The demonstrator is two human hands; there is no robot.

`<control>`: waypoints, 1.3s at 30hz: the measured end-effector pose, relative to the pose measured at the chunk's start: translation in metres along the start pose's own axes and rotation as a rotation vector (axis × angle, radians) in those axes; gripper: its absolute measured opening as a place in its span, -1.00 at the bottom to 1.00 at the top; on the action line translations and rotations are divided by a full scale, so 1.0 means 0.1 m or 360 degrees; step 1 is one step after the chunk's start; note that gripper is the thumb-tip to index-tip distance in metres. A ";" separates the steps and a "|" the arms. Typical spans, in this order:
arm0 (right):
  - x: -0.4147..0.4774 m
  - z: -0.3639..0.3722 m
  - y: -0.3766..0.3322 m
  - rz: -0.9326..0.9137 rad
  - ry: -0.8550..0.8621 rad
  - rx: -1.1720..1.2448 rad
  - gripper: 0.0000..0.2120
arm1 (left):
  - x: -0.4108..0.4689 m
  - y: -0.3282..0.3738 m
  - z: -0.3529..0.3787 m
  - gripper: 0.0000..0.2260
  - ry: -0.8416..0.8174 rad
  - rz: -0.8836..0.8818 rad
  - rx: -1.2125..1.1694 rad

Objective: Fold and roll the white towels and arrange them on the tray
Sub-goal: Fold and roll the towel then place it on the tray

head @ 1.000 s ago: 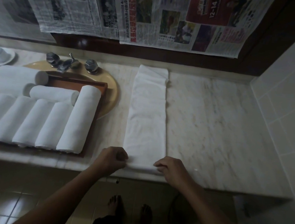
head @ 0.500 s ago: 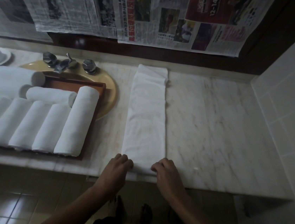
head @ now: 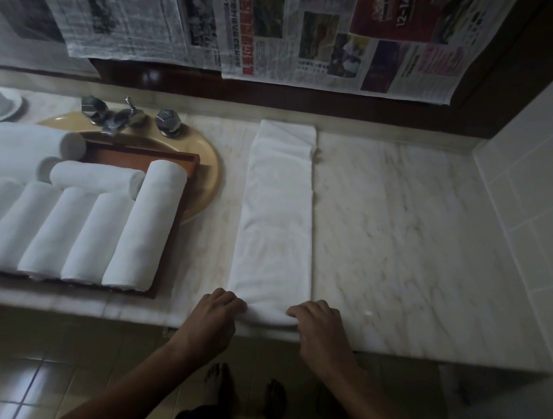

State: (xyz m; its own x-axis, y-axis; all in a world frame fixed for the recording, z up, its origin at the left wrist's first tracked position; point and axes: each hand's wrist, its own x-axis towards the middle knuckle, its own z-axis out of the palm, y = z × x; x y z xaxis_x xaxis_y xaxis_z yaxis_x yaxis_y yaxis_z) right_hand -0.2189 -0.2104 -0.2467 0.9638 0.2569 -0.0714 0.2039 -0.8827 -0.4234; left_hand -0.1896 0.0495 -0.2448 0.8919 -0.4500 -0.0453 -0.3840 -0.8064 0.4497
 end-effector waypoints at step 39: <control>-0.05 0.08 -0.04 -0.0274 0.0085 -0.0018 -0.52 | -0.05 0.12 0.04 -0.67 -0.0054 0.0175 0.0048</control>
State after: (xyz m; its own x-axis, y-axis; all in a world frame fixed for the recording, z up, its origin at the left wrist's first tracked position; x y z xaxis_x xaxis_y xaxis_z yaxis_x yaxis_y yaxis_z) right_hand -0.2257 -0.2053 -0.2519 0.9222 0.3836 0.0496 0.3684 -0.8319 -0.4151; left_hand -0.1999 0.0406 -0.2422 0.8354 -0.5489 -0.0275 -0.4868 -0.7623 0.4265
